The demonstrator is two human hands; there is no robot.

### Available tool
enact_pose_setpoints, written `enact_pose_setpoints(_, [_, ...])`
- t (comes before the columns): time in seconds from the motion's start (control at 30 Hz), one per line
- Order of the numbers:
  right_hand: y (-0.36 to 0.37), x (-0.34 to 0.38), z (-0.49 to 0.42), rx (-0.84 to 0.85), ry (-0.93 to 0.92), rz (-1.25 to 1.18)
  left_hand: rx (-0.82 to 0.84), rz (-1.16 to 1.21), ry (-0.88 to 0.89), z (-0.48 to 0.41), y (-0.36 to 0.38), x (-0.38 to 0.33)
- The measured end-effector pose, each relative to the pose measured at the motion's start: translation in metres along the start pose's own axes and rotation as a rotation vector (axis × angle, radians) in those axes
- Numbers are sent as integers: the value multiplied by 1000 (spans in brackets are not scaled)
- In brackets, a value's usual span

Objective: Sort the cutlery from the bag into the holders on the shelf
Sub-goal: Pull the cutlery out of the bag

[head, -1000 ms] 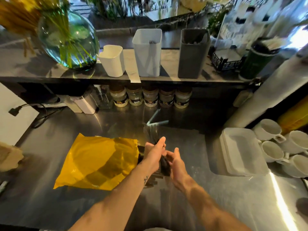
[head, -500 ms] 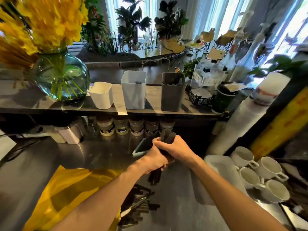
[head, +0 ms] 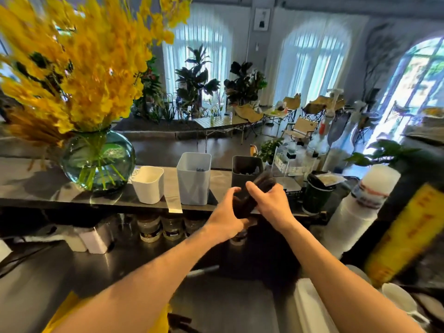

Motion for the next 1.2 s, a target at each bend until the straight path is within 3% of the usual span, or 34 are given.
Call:
enact_pose_setpoints(0.3, [-23, 46, -74, -302, -100, -46, -139, -249, 108, -90, -36, -28])
enact_pose_setpoints(0.47, [-27, 44, -106, -374, -98, -66, -125, -338, 130, -118, -37, -38])
enact_pose_setpoints(0.7, [-11, 25, -144, -307, -153, 173, 74, -462, 101, -144, -12, -35])
enact_pose_setpoints(0.9, [25, -7, -163, 33, -152, 583, 77, -464, 71, -150, -4, -24])
enact_pose_setpoints(1.07, [23, -13, -153, 109, -83, 448, 110, -431, 52, -134, -5, -8])
enact_pose_setpoints(1.2, [14, 2, -130, -29, -176, 419, 135, -388, 36, -115, -11, -5])
Point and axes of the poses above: each hand's wrist, its own z-axis away from the middle knuckle, its own y-axis out of the palm, x = y × z, the point moved 6 cm from there along -z, towards the middle knuckle, and after that the axes turned 7 degrees about -x, right-handed, at the moved point
